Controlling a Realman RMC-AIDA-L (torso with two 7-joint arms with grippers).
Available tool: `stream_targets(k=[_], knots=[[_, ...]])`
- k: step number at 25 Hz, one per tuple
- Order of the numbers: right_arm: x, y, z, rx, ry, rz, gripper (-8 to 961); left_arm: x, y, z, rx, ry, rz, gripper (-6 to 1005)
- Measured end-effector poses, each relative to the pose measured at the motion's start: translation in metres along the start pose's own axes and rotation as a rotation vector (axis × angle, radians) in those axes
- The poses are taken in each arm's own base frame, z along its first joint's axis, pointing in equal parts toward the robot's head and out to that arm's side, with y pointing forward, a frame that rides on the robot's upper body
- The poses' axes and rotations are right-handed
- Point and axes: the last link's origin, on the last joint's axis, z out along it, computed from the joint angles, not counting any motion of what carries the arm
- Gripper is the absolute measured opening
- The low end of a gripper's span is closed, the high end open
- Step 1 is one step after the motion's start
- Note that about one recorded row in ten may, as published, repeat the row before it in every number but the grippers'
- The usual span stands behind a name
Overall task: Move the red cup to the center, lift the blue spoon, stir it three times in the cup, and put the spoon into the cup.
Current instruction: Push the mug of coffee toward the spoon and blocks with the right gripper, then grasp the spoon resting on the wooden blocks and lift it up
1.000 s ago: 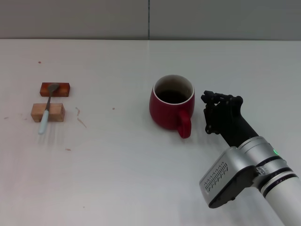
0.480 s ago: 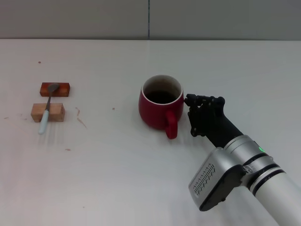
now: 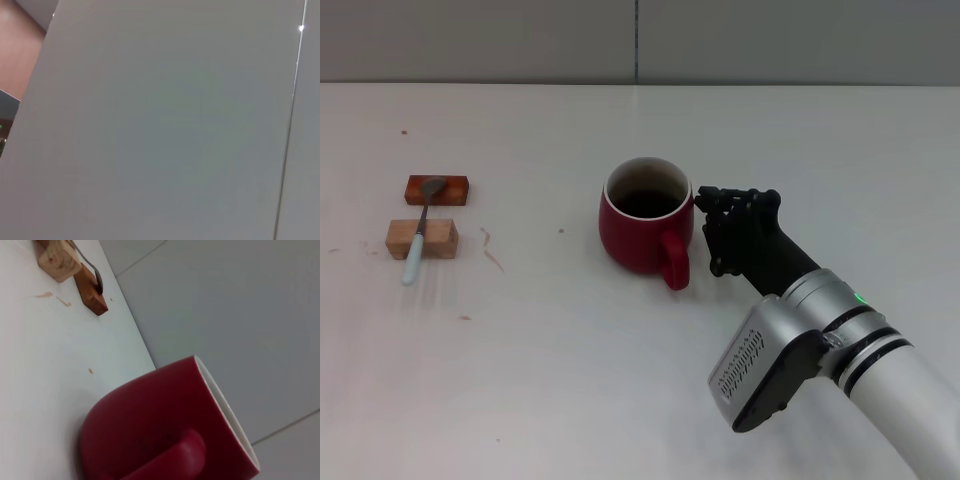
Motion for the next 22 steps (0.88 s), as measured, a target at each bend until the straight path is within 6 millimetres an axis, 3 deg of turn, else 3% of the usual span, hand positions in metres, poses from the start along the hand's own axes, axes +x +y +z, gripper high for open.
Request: stream_targets(k=[6,12,14,15,22], knots=[[0.01,-0.012,0.0,0.071,0.022,0.091,63,0.0,0.001,-0.002,-0.003,0.004,-0.005,677],[0.043,-0.038,-0.01,0.238,0.069,0.295,64,-0.003,0.007,-0.002,-0.019,-0.005,-0.016,677],[0.063,-0.053,-0.02,0.343,0.081,0.441,63,-0.005,0.01,-0.001,-0.025,-0.014,-0.02,677],[0.063,-0.053,-0.02,0.343,0.081,0.441,63,-0.005,0.01,-0.001,-0.025,-0.014,-0.02,677],[0.111,-0.09,-0.059,0.679,0.108,0.718,73,-0.007,0.015,0.0,-0.035,-0.018,-0.019,677]])
